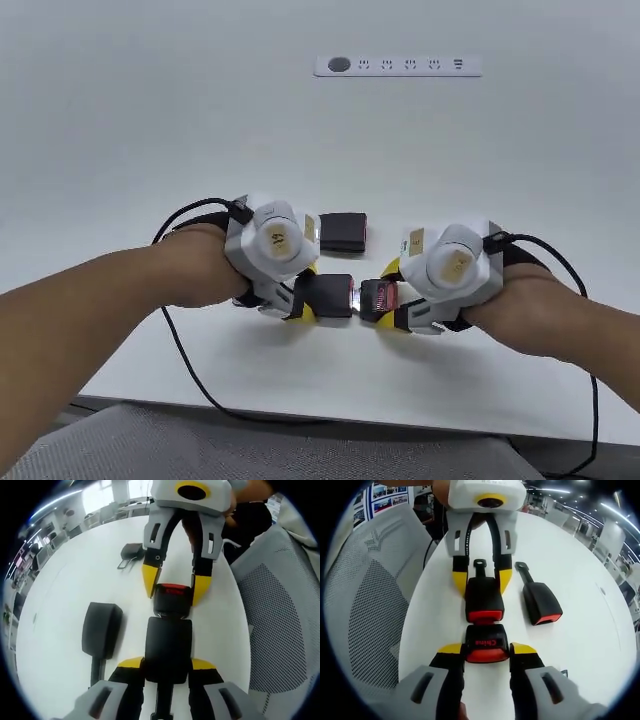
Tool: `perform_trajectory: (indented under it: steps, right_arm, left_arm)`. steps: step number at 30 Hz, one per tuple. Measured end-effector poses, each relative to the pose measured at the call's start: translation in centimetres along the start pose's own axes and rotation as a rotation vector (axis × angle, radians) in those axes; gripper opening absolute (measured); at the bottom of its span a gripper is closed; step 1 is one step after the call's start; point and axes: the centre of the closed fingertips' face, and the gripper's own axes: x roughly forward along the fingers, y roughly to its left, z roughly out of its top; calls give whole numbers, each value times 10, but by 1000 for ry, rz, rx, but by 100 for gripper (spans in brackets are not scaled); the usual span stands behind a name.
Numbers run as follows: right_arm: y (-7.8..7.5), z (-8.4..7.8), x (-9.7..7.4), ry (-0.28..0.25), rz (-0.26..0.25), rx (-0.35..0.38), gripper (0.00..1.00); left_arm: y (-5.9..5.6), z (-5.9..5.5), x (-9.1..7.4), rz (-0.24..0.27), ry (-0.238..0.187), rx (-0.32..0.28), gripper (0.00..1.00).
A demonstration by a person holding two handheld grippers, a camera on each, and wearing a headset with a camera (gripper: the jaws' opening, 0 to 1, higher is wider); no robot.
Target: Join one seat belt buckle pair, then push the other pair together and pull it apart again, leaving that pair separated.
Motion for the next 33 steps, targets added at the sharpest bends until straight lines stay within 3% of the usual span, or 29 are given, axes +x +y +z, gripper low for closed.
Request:
perform_trajectory:
  steps: [6, 12, 16, 20, 28, 33]
  right_arm:
    - [2, 8, -3, -25, 0, 13, 36]
    - [3, 18, -15, -48, -1, 29, 35]
    - [-3, 14, -18, -46, -7, 36, 36]
    - [-7, 12, -23, -38, -14, 40, 35]
    - [-29, -2, -38, -32, -50, 62, 35]
    - [-54, -19, -49, -27, -84, 99, 34]
  left_arm:
    - [0, 6, -7, 21, -16, -16, 39]
    - [2, 16, -20, 32, -31, 12, 40]
    - [9, 22, -23, 43, -54, -4, 41]
    - [14, 22, -22, 37, -48, 12, 42]
    - [37, 38, -24, 57, -84, -11, 41]
    - [52, 45, -20, 73, -86, -12, 42]
